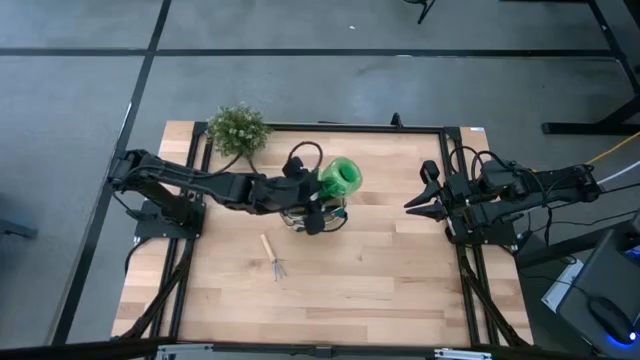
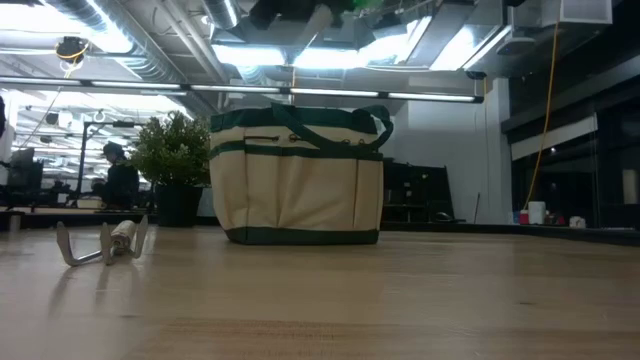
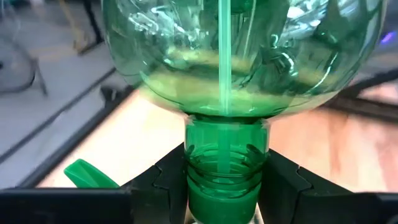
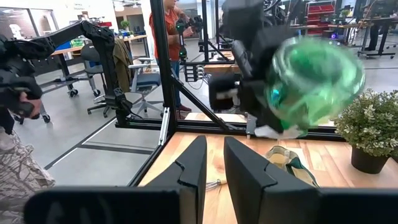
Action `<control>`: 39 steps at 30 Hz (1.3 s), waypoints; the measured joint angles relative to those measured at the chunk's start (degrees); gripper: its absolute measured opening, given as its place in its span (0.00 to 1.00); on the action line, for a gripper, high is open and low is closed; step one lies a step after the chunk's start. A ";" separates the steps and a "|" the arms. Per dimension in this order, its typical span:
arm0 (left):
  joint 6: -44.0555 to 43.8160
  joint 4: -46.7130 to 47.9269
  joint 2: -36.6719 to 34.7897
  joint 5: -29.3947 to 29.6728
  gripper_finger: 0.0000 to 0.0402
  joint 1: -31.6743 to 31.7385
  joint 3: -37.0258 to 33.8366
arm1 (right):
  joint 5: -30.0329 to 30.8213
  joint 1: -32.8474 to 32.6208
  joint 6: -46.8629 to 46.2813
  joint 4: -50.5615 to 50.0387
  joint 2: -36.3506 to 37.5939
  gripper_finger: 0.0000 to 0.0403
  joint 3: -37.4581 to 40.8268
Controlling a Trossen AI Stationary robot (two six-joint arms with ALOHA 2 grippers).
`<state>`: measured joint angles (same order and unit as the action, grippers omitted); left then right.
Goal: Pick & Place Garden tools in Gardening bag
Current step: Put the spray bottle into the gardening bag
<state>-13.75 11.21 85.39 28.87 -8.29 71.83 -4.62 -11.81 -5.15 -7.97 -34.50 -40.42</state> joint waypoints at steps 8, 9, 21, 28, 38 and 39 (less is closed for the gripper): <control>-2.58 8.64 2.91 3.14 0.35 -0.29 -0.04 | 0.02 0.00 0.00 0.02 0.02 0.15 0.00; -2.57 8.84 3.44 3.11 0.35 -0.33 -0.04 | 0.02 0.00 0.00 0.04 0.02 0.15 0.00; -3.56 20.11 5.57 3.02 0.35 -0.35 0.00 | 0.04 -0.02 0.00 0.03 0.01 0.15 0.00; -4.92 26.00 5.55 1.18 0.35 0.21 -0.44 | 0.04 -0.02 0.00 0.02 0.02 0.15 0.00; -5.98 26.00 8.23 -3.06 0.35 1.44 -0.52 | 0.04 -0.02 0.00 0.02 0.01 0.15 0.00; -6.02 26.09 8.70 -3.27 0.35 1.44 -0.52 | 0.04 -0.01 0.00 0.02 0.01 0.15 0.00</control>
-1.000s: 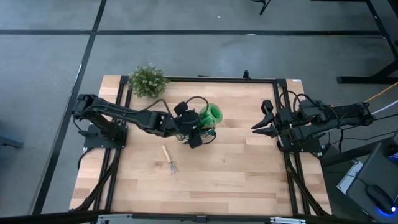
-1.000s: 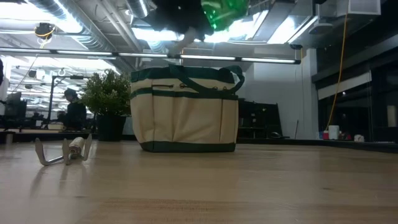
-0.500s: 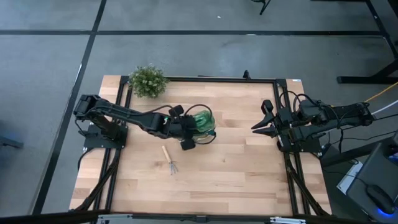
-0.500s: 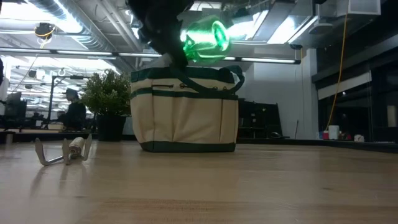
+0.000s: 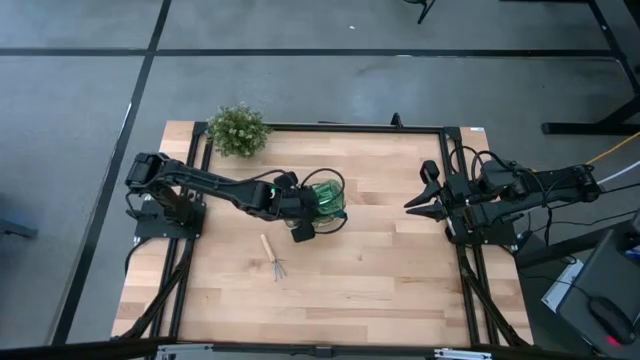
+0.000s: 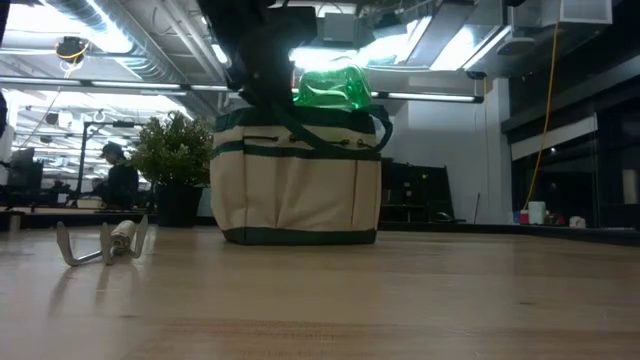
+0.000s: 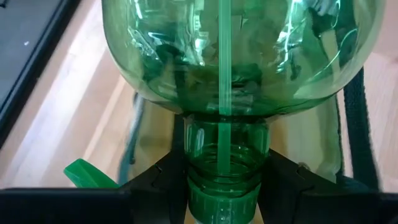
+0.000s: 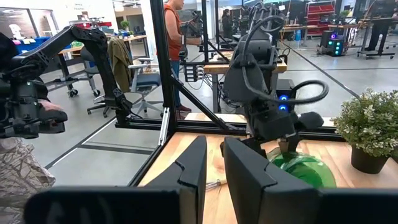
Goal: Pick & Place Garden tools in Gardening bag
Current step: Put the spray bottle into the gardening bag
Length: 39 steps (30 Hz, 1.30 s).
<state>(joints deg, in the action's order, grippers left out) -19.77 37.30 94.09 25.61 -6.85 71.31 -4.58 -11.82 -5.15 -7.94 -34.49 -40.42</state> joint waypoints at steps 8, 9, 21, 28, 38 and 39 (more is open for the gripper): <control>-0.66 -0.11 0.63 1.66 0.36 0.00 0.00 | -0.02 -0.01 0.00 0.00 -0.01 0.15 0.00; -0.66 -0.15 0.55 1.66 0.37 -0.02 0.00 | -0.02 -0.01 0.00 0.00 0.01 0.15 0.00; -0.66 1.48 0.45 0.28 0.55 -0.07 1.54 | -0.02 -0.01 0.00 0.00 0.01 0.15 0.00; 1.31 5.04 0.44 0.25 0.62 -0.02 8.14 | -0.02 -0.01 0.00 0.00 0.00 0.15 0.00; 6.89 9.67 0.39 -0.37 0.63 -0.07 18.64 | -0.02 -0.01 0.00 -0.02 -0.01 0.15 0.00; 6.92 9.40 0.38 0.34 0.63 -0.07 18.95 | -0.02 0.01 0.00 -0.02 -0.01 0.15 0.00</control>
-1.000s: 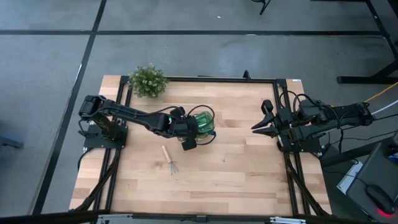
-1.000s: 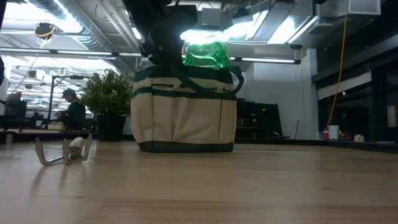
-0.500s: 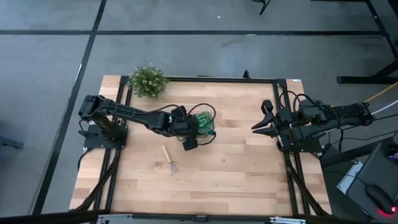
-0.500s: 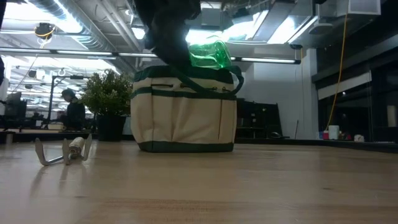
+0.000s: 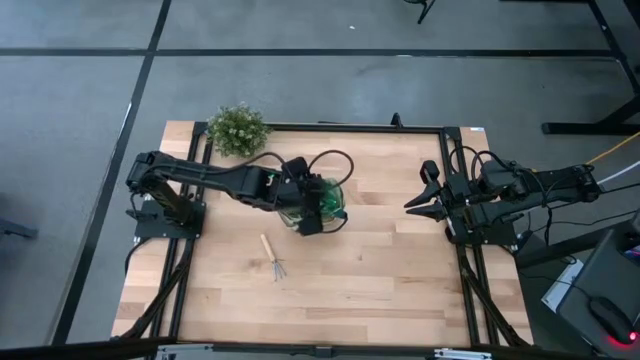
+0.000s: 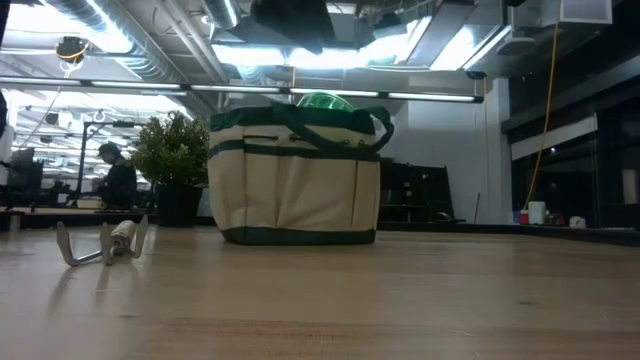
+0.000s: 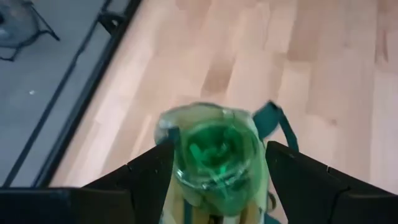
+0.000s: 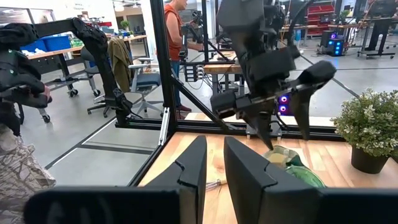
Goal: Pick & Place Garden tools in Gardening bag
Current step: Put the spray bottle into the gardening bag
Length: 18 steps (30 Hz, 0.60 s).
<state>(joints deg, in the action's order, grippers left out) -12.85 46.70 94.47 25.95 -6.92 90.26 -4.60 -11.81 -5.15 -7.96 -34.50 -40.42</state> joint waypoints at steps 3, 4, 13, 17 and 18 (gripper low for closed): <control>0.14 -0.62 -0.01 1.73 0.62 0.17 0.16 | -0.02 -0.02 0.00 0.00 0.00 0.15 0.00; 0.14 -0.62 -0.01 1.64 0.61 0.38 0.16 | 0.00 0.00 0.00 0.02 0.02 0.15 0.00; 0.12 1.66 1.62 -1.17 0.44 1.46 0.15 | 0.00 -0.01 0.00 -0.01 0.00 0.15 0.00; -0.43 6.94 3.13 -3.38 0.32 1.46 0.18 | 0.00 -0.02 0.00 -0.04 0.00 0.15 0.00; -0.87 9.07 3.57 -3.44 0.29 1.46 0.10 | 0.00 -0.02 0.00 -0.03 0.00 0.15 0.00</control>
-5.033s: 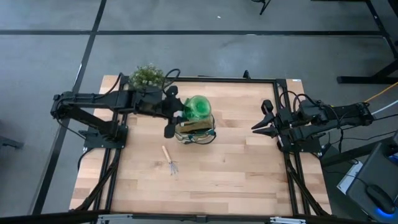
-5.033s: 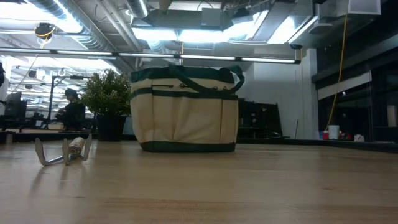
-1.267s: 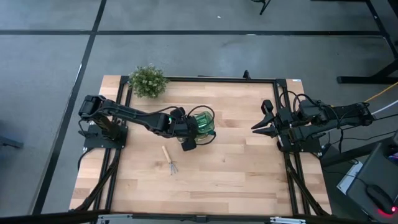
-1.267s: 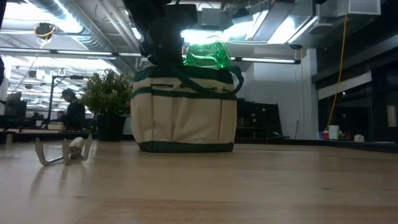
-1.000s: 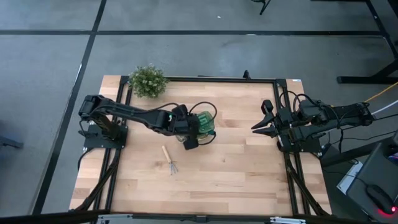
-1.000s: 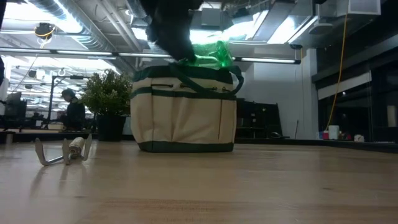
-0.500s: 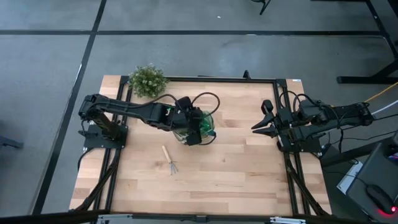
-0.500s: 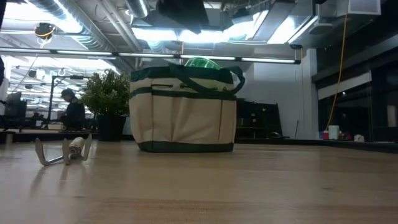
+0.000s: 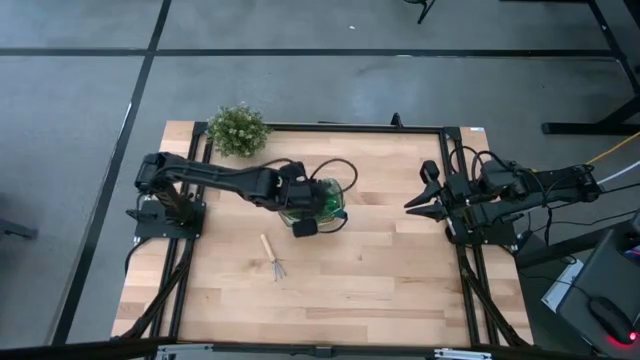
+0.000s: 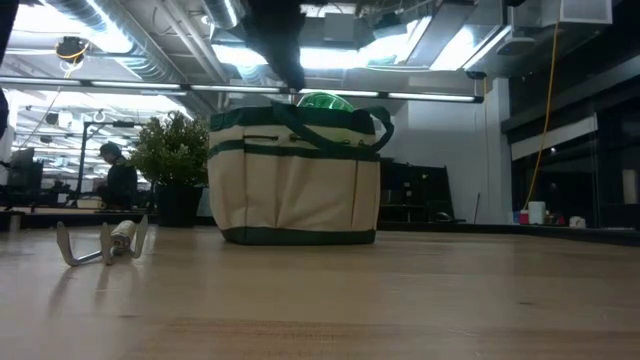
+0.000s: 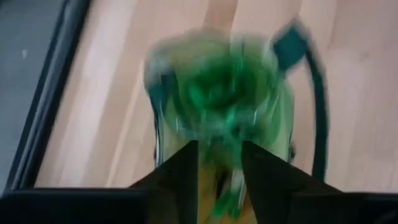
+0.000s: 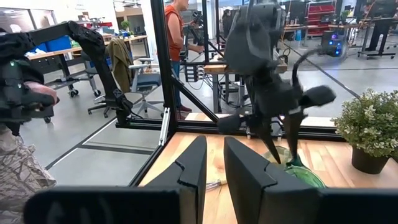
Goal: Pick & Place Garden tools in Gardening bag
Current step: Put the spray bottle into the gardening bag, then put the hand rake into the gardening bag
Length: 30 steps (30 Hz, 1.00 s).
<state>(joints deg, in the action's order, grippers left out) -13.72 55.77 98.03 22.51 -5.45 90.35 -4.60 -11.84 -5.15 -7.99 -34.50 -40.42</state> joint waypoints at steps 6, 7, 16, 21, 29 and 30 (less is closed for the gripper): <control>0.98 -2.80 3.34 0.32 0.15 -0.04 0.03 | 0.00 0.00 0.00 -0.55 -0.15 0.15 0.00; 1.58 -3.86 4.00 0.36 0.14 -0.04 0.04 | 0.00 0.00 0.00 -0.89 -0.20 0.15 0.00; 3.45 -5.52 11.18 0.82 0.07 -0.01 0.17 | 0.00 0.00 0.00 -1.22 -0.22 0.15 0.00; 3.99 -5.36 11.25 0.78 0.05 -0.02 0.17 | -0.01 0.00 0.00 -1.22 -0.24 0.15 0.00; 4.03 -5.06 5.14 0.64 0.02 0.26 -0.07 | -0.02 0.01 0.00 -1.22 -0.26 0.15 0.00; 4.03 -5.09 4.33 0.86 0.02 0.31 -0.05 | -0.01 0.00 0.00 -1.22 -0.24 0.15 0.00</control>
<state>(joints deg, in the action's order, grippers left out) -9.69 50.69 102.37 23.37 -5.15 90.30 -4.61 -11.84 -5.15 -9.21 -34.74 -40.42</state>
